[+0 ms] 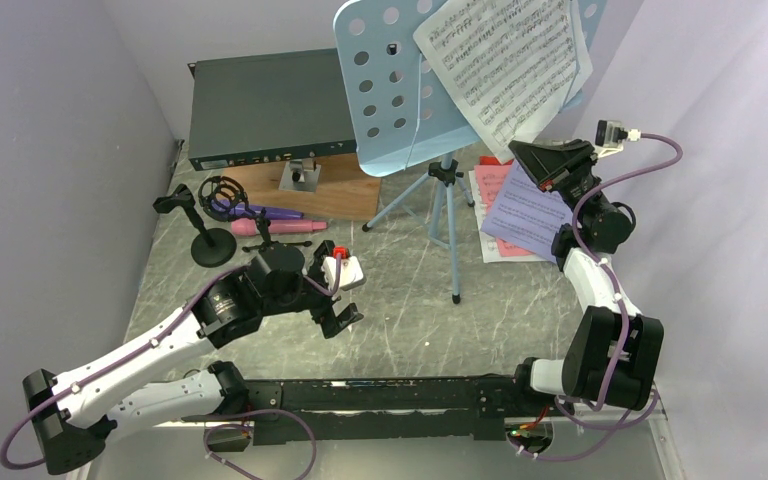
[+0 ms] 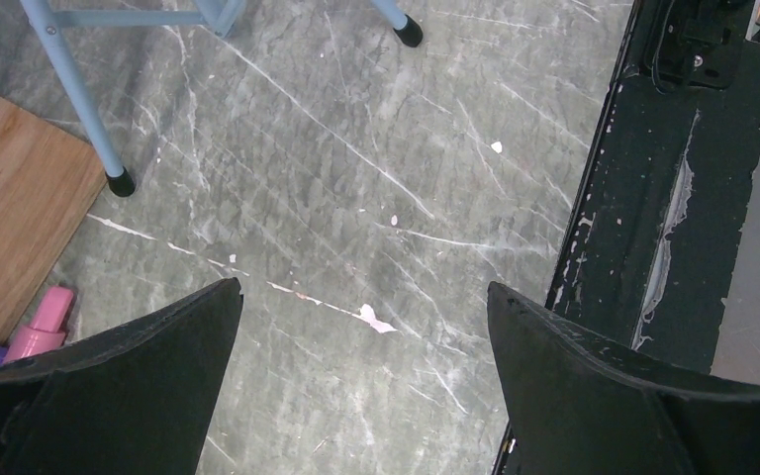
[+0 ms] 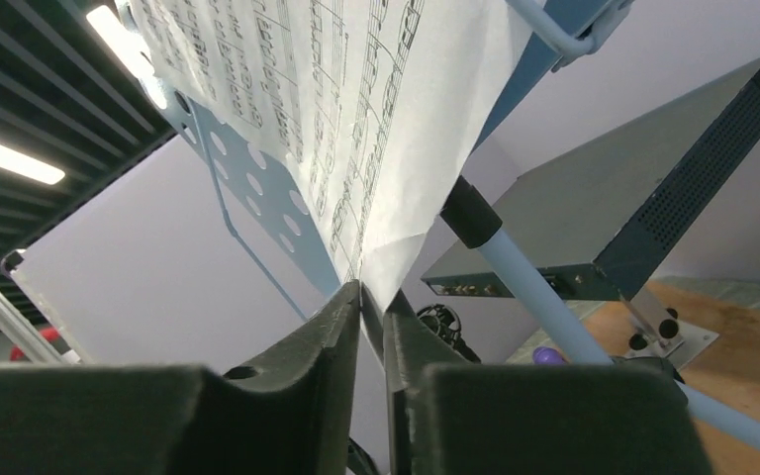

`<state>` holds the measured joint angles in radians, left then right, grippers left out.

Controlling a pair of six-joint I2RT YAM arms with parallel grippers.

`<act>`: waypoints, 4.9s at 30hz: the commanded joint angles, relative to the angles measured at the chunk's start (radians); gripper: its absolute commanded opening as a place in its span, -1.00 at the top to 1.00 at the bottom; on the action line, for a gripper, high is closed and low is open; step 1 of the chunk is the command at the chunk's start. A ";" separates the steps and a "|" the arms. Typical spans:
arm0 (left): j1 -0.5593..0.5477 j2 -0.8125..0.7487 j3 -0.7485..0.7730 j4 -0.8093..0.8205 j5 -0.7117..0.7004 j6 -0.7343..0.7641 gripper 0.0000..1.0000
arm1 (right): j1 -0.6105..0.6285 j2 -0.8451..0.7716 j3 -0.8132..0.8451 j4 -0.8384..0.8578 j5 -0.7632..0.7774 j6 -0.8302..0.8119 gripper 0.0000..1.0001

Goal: Pack up the instrument practice props
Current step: Pick up the sheet music from the music stand.

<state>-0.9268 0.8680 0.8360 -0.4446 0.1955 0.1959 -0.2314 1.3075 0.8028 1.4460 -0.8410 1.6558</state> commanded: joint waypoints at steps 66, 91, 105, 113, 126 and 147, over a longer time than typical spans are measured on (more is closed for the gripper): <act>0.004 0.444 -0.007 1.533 -0.138 -0.680 -0.94 | 0.132 -0.284 -0.353 0.149 -0.104 -0.039 1.00; 0.003 0.481 0.074 1.542 -0.216 -0.634 -0.58 | 0.134 -0.292 -0.355 0.133 -0.116 -0.058 1.00; 0.002 0.484 0.074 1.580 -0.272 -0.585 0.25 | 0.156 -0.300 -0.365 0.152 -0.152 -0.075 1.00; 0.002 0.471 0.073 1.543 -0.228 -0.558 1.00 | 0.158 -0.306 -0.370 0.147 -0.173 -0.099 0.95; 0.002 0.321 0.060 1.241 -0.033 -0.403 1.00 | 0.158 -0.359 -0.325 -0.187 -0.457 -0.556 -0.83; 0.002 0.115 0.174 0.396 0.248 -0.109 1.00 | 0.121 -0.407 0.042 -2.123 -0.534 -2.438 -0.99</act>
<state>-0.9207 1.0019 0.9665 0.1078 0.3565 0.0338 -0.1043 0.9035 0.8513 -0.5339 -1.4021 -0.5766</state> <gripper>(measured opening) 0.010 0.994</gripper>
